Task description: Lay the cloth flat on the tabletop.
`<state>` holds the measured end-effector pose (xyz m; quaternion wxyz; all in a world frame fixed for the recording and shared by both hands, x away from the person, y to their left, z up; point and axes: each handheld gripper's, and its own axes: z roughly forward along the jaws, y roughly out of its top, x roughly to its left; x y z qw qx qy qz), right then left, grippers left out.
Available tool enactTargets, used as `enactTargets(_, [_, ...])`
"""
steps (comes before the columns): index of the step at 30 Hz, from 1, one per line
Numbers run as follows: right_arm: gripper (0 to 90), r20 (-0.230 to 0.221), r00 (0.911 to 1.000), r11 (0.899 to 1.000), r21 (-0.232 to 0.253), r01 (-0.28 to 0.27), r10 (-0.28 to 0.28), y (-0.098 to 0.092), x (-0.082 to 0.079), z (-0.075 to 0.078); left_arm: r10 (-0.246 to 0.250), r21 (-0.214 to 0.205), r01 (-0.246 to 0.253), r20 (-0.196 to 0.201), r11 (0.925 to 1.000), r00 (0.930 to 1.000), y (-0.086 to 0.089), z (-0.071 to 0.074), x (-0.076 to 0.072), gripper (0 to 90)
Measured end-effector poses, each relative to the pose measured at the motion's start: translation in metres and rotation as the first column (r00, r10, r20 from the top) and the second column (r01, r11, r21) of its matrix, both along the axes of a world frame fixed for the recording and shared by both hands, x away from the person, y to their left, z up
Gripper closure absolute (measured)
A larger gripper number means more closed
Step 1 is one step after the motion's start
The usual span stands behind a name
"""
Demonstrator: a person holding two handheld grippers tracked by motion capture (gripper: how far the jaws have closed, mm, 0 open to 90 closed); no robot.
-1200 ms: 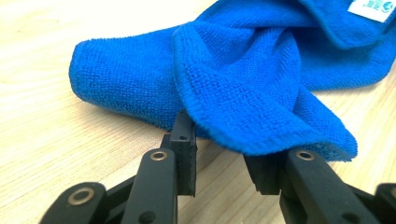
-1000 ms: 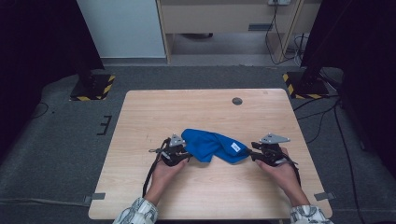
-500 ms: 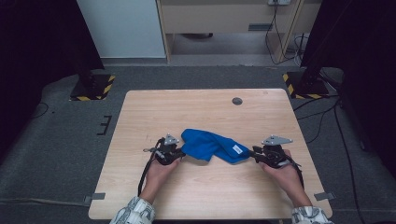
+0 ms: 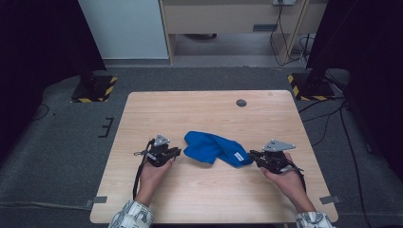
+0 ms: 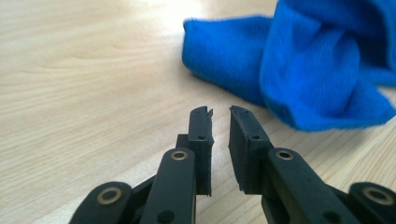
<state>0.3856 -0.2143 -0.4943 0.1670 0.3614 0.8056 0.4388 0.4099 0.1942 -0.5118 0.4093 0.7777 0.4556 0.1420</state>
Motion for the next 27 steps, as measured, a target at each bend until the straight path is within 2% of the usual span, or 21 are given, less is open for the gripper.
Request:
enactTargets(2, [81.5,0.014,0.9998,1.0,0.012,-0.015,0.015,0.005,-0.002,0.002,0.014,-0.034,-0.013,0.03,0.9993,0.9994,0.001,0.005,-0.002,76.8])
enactTargets(3, [81.5,0.014,0.9998,1.0,0.012,-0.015,0.015,0.005,-0.002,0.002,0.014,-0.034,-0.013,0.03,0.9993,0.9994,0.001,0.005,-0.002,75.9])
enactTargets(4, [81.5,0.02,0.9995,0.999,0.017,-0.027,0.027,0.009,-0.002,0.003,0.017,-0.05,-0.014,0.054,0.9986,0.9984,-0.001,0.009,-0.003,74.7])
enactTargets(6, [81.4,0.023,0.9993,0.999,0.017,-0.031,0.031,0.011,-0.002,0.003,0.017,-0.053,-0.013,0.068,0.9985,0.9976,-0.003,0.011,-0.004,73.5])
enactTargets(7, [81.4,0.024,0.9991,0.999,0.015,-0.034,0.034,0.014,-0.002,0.002,0.026,-0.065,-0.021,0.078,0.9976,0.9966,-0.005,0.012,-0.005,70.9])
enactTargets(8, [81.4,0.029,0.9987,0.999,0.01,-0.041,0.041,0.019,-0.002,0.001,0.033,-0.083,-0.025,0.086,0.9962,0.9958,-0.007,0.014,-0.006,62.5])
enactTargets(9, [81.8,0.028,0.9985,0.999,0.005,-0.048,0.048,0.022,-0.002,0.0,0.033,-0.083,-0.025,0.086,0.9962,0.9958,-0.007,0.014,-0.006,58.3])
enactTargets(10, [81.8,0.028,0.9985,0.999,0.005,-0.048,0.048,0.022,-0.002,0.0,0.036,-0.093,-0.027,0.091,0.9953,0.9952,-0.008,0.015,-0.006,58.3])
enactTargets(11, [82.4,0.028,0.9974,0.998,-0.011,-0.066,0.066,0.028,-0.002,-0.002,0.034,-0.097,-0.025,0.093,0.995,0.9951,-0.01,0.016,-0.006,50.4])
enactTargets(12, [82.4,0.028,0.9974,0.998,-0.011,-0.066,0.066,0.028,-0.002,-0.002,0.033,-0.099,-0.023,0.097,0.9948,0.9947,-0.011,0.016,-0.006,50.4])
enactTargets(14, [82.8,0.024,0.9951,0.995,-0.034,-0.095,0.096,0.037,-0.004,-0.005,0.029,-0.097,-0.019,0.101,0.9951,0.9945,-0.016,0.015,-0.006,42.4])
enactTargets(17, [82.3,0.018,0.9939,0.993,-0.043,-0.108,0.109,0.042,-0.005,-0.007,0.024,-0.085,-0.015,0.108,0.9962,0.9938,-0.019,0.014,-0.007,38.2])
enactTargets(21, [77.9,0.005,0.9927,0.991,-0.061,-0.12,0.121,0.048,-0.003,-0.013,0.013,-0.074,-0.004,0.112,0.9972,0.9937,-0.025,0.012,-0.007,35.3])
enactTargets(25, [71.8,-0.019,0.9932,0.988,-0.098,-0.117,0.115,0.055,0.0,-0.021,-0.002,-0.045,0.007,0.106,0.999,0.9944,-0.03,0.007,-0.005,33.3])
enactTargets(27, [71.3,-0.021,0.9933,0.988,-0.102,-0.115,0.114,0.056,0.001,-0.022,-0.003,-0.032,0.006,0.102,0.9995,0.9948,-0.033,0.004,-0.004,32.5])
